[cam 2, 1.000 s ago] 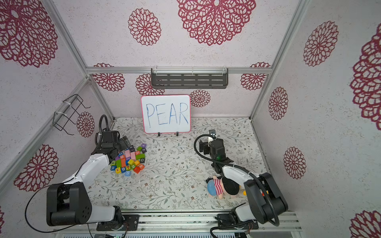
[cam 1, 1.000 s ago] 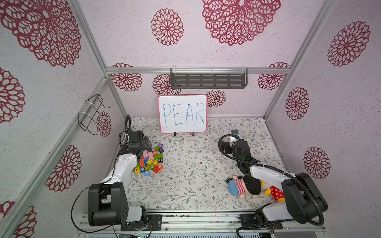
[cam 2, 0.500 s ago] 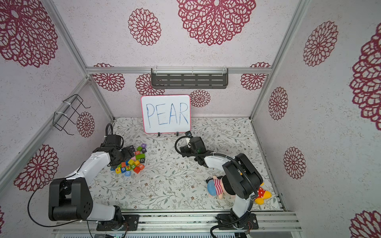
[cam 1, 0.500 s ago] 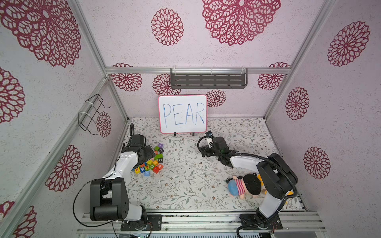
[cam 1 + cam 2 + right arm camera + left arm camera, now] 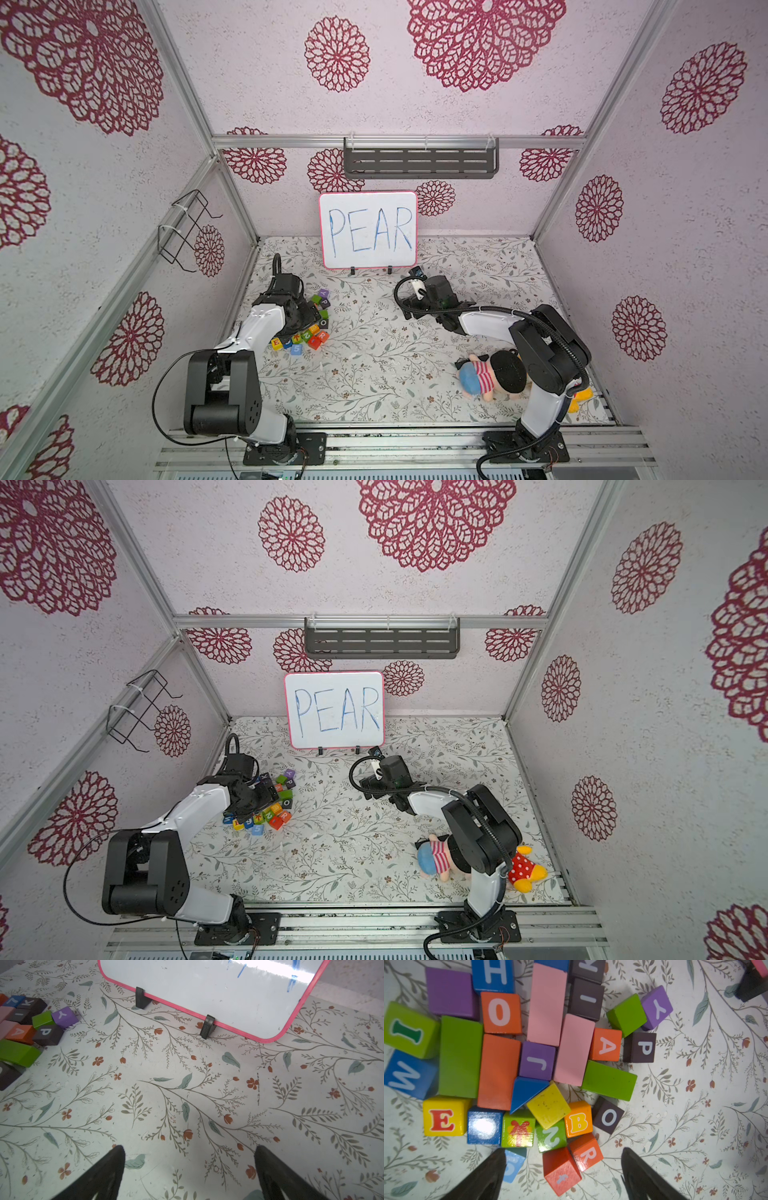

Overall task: Spell the uppercase word “pear” with letter blocks
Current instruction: Pick up the letter block from the center of the board.

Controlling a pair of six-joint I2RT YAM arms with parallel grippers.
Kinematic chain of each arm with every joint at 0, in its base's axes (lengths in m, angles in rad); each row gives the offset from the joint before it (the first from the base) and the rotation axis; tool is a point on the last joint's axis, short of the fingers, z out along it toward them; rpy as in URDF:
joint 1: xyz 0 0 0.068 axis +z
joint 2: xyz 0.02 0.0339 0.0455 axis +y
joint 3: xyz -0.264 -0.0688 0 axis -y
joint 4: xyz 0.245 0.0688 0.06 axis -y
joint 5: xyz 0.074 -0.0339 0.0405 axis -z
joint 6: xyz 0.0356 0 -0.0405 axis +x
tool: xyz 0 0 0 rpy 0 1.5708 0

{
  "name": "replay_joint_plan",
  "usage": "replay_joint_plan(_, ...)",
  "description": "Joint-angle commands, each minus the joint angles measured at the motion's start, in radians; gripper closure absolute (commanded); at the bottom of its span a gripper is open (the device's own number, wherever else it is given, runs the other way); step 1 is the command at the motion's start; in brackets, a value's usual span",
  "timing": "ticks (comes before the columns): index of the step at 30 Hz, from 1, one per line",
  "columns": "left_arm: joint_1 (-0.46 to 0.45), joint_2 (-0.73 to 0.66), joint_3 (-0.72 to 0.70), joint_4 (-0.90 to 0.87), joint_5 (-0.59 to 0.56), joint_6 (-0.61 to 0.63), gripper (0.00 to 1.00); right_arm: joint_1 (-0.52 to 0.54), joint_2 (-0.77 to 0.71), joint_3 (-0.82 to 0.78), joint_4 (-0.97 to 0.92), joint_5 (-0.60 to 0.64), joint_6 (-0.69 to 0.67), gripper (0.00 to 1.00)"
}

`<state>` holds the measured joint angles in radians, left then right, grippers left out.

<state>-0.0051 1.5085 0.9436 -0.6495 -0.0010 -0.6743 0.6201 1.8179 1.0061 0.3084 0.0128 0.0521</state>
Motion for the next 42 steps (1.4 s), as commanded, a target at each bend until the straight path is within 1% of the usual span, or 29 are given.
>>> replay_joint_plan(1, -0.004, 0.042, 0.057, 0.029, 0.025, 0.03, 0.11, 0.005, -0.004, 0.036, -0.017, -0.013, -0.008, 0.01)
replay_joint_plan(9, 0.007, 0.105, 0.114, 0.036, 0.001, 0.053, 0.11, 0.004, 0.042, 0.114, -0.073, -0.031, 0.0, 0.01)
replay_joint_plan(14, 0.062, 0.134, 0.135, 0.057, 0.031, 0.048, 0.11, 0.007, 0.058, 0.166, -0.088, -0.056, -0.013, 0.01)
replay_joint_plan(17, 0.106, 0.147, 0.135, 0.072, 0.048, 0.051, 0.11, 0.009, 0.082, 0.207, -0.095, -0.056, -0.051, 0.01)
replay_joint_plan(19, 0.125, 0.175, 0.162, 0.057, 0.057, 0.056, 0.13, 0.009, 0.104, 0.239, -0.111, -0.046, -0.066, 0.01)
replay_joint_plan(21, 0.108, 0.211, 0.224, 0.021, 0.041, 0.09, 0.16, 0.009, 0.116, 0.259, -0.108, -0.054, -0.063, 0.01)
replay_joint_plan(22, 0.09, 0.227, 0.251, 0.008, 0.024, 0.105, 0.17, 0.009, 0.119, 0.259, -0.102, -0.067, -0.061, 0.01)
replay_joint_plan(25, 0.017, 0.282, 0.332, -0.013, -0.017, 0.159, 0.18, 0.009, 0.119, 0.256, -0.104, -0.094, -0.054, 0.01)
replay_joint_plan(29, -0.039, 0.376, 0.433, -0.011, 0.011, 0.236, 0.24, 0.01, 0.098, 0.228, -0.101, -0.086, -0.043, 0.01)
replay_joint_plan(35, -0.089, 0.512, 0.567, -0.05, 0.049, 0.319, 0.25, 0.01, 0.067, 0.184, -0.088, -0.079, -0.025, 0.01)
replay_joint_plan(42, -0.098, 0.58, 0.622, -0.069, 0.068, 0.353, 0.26, 0.015, 0.022, 0.13, -0.081, -0.061, -0.022, 0.01)
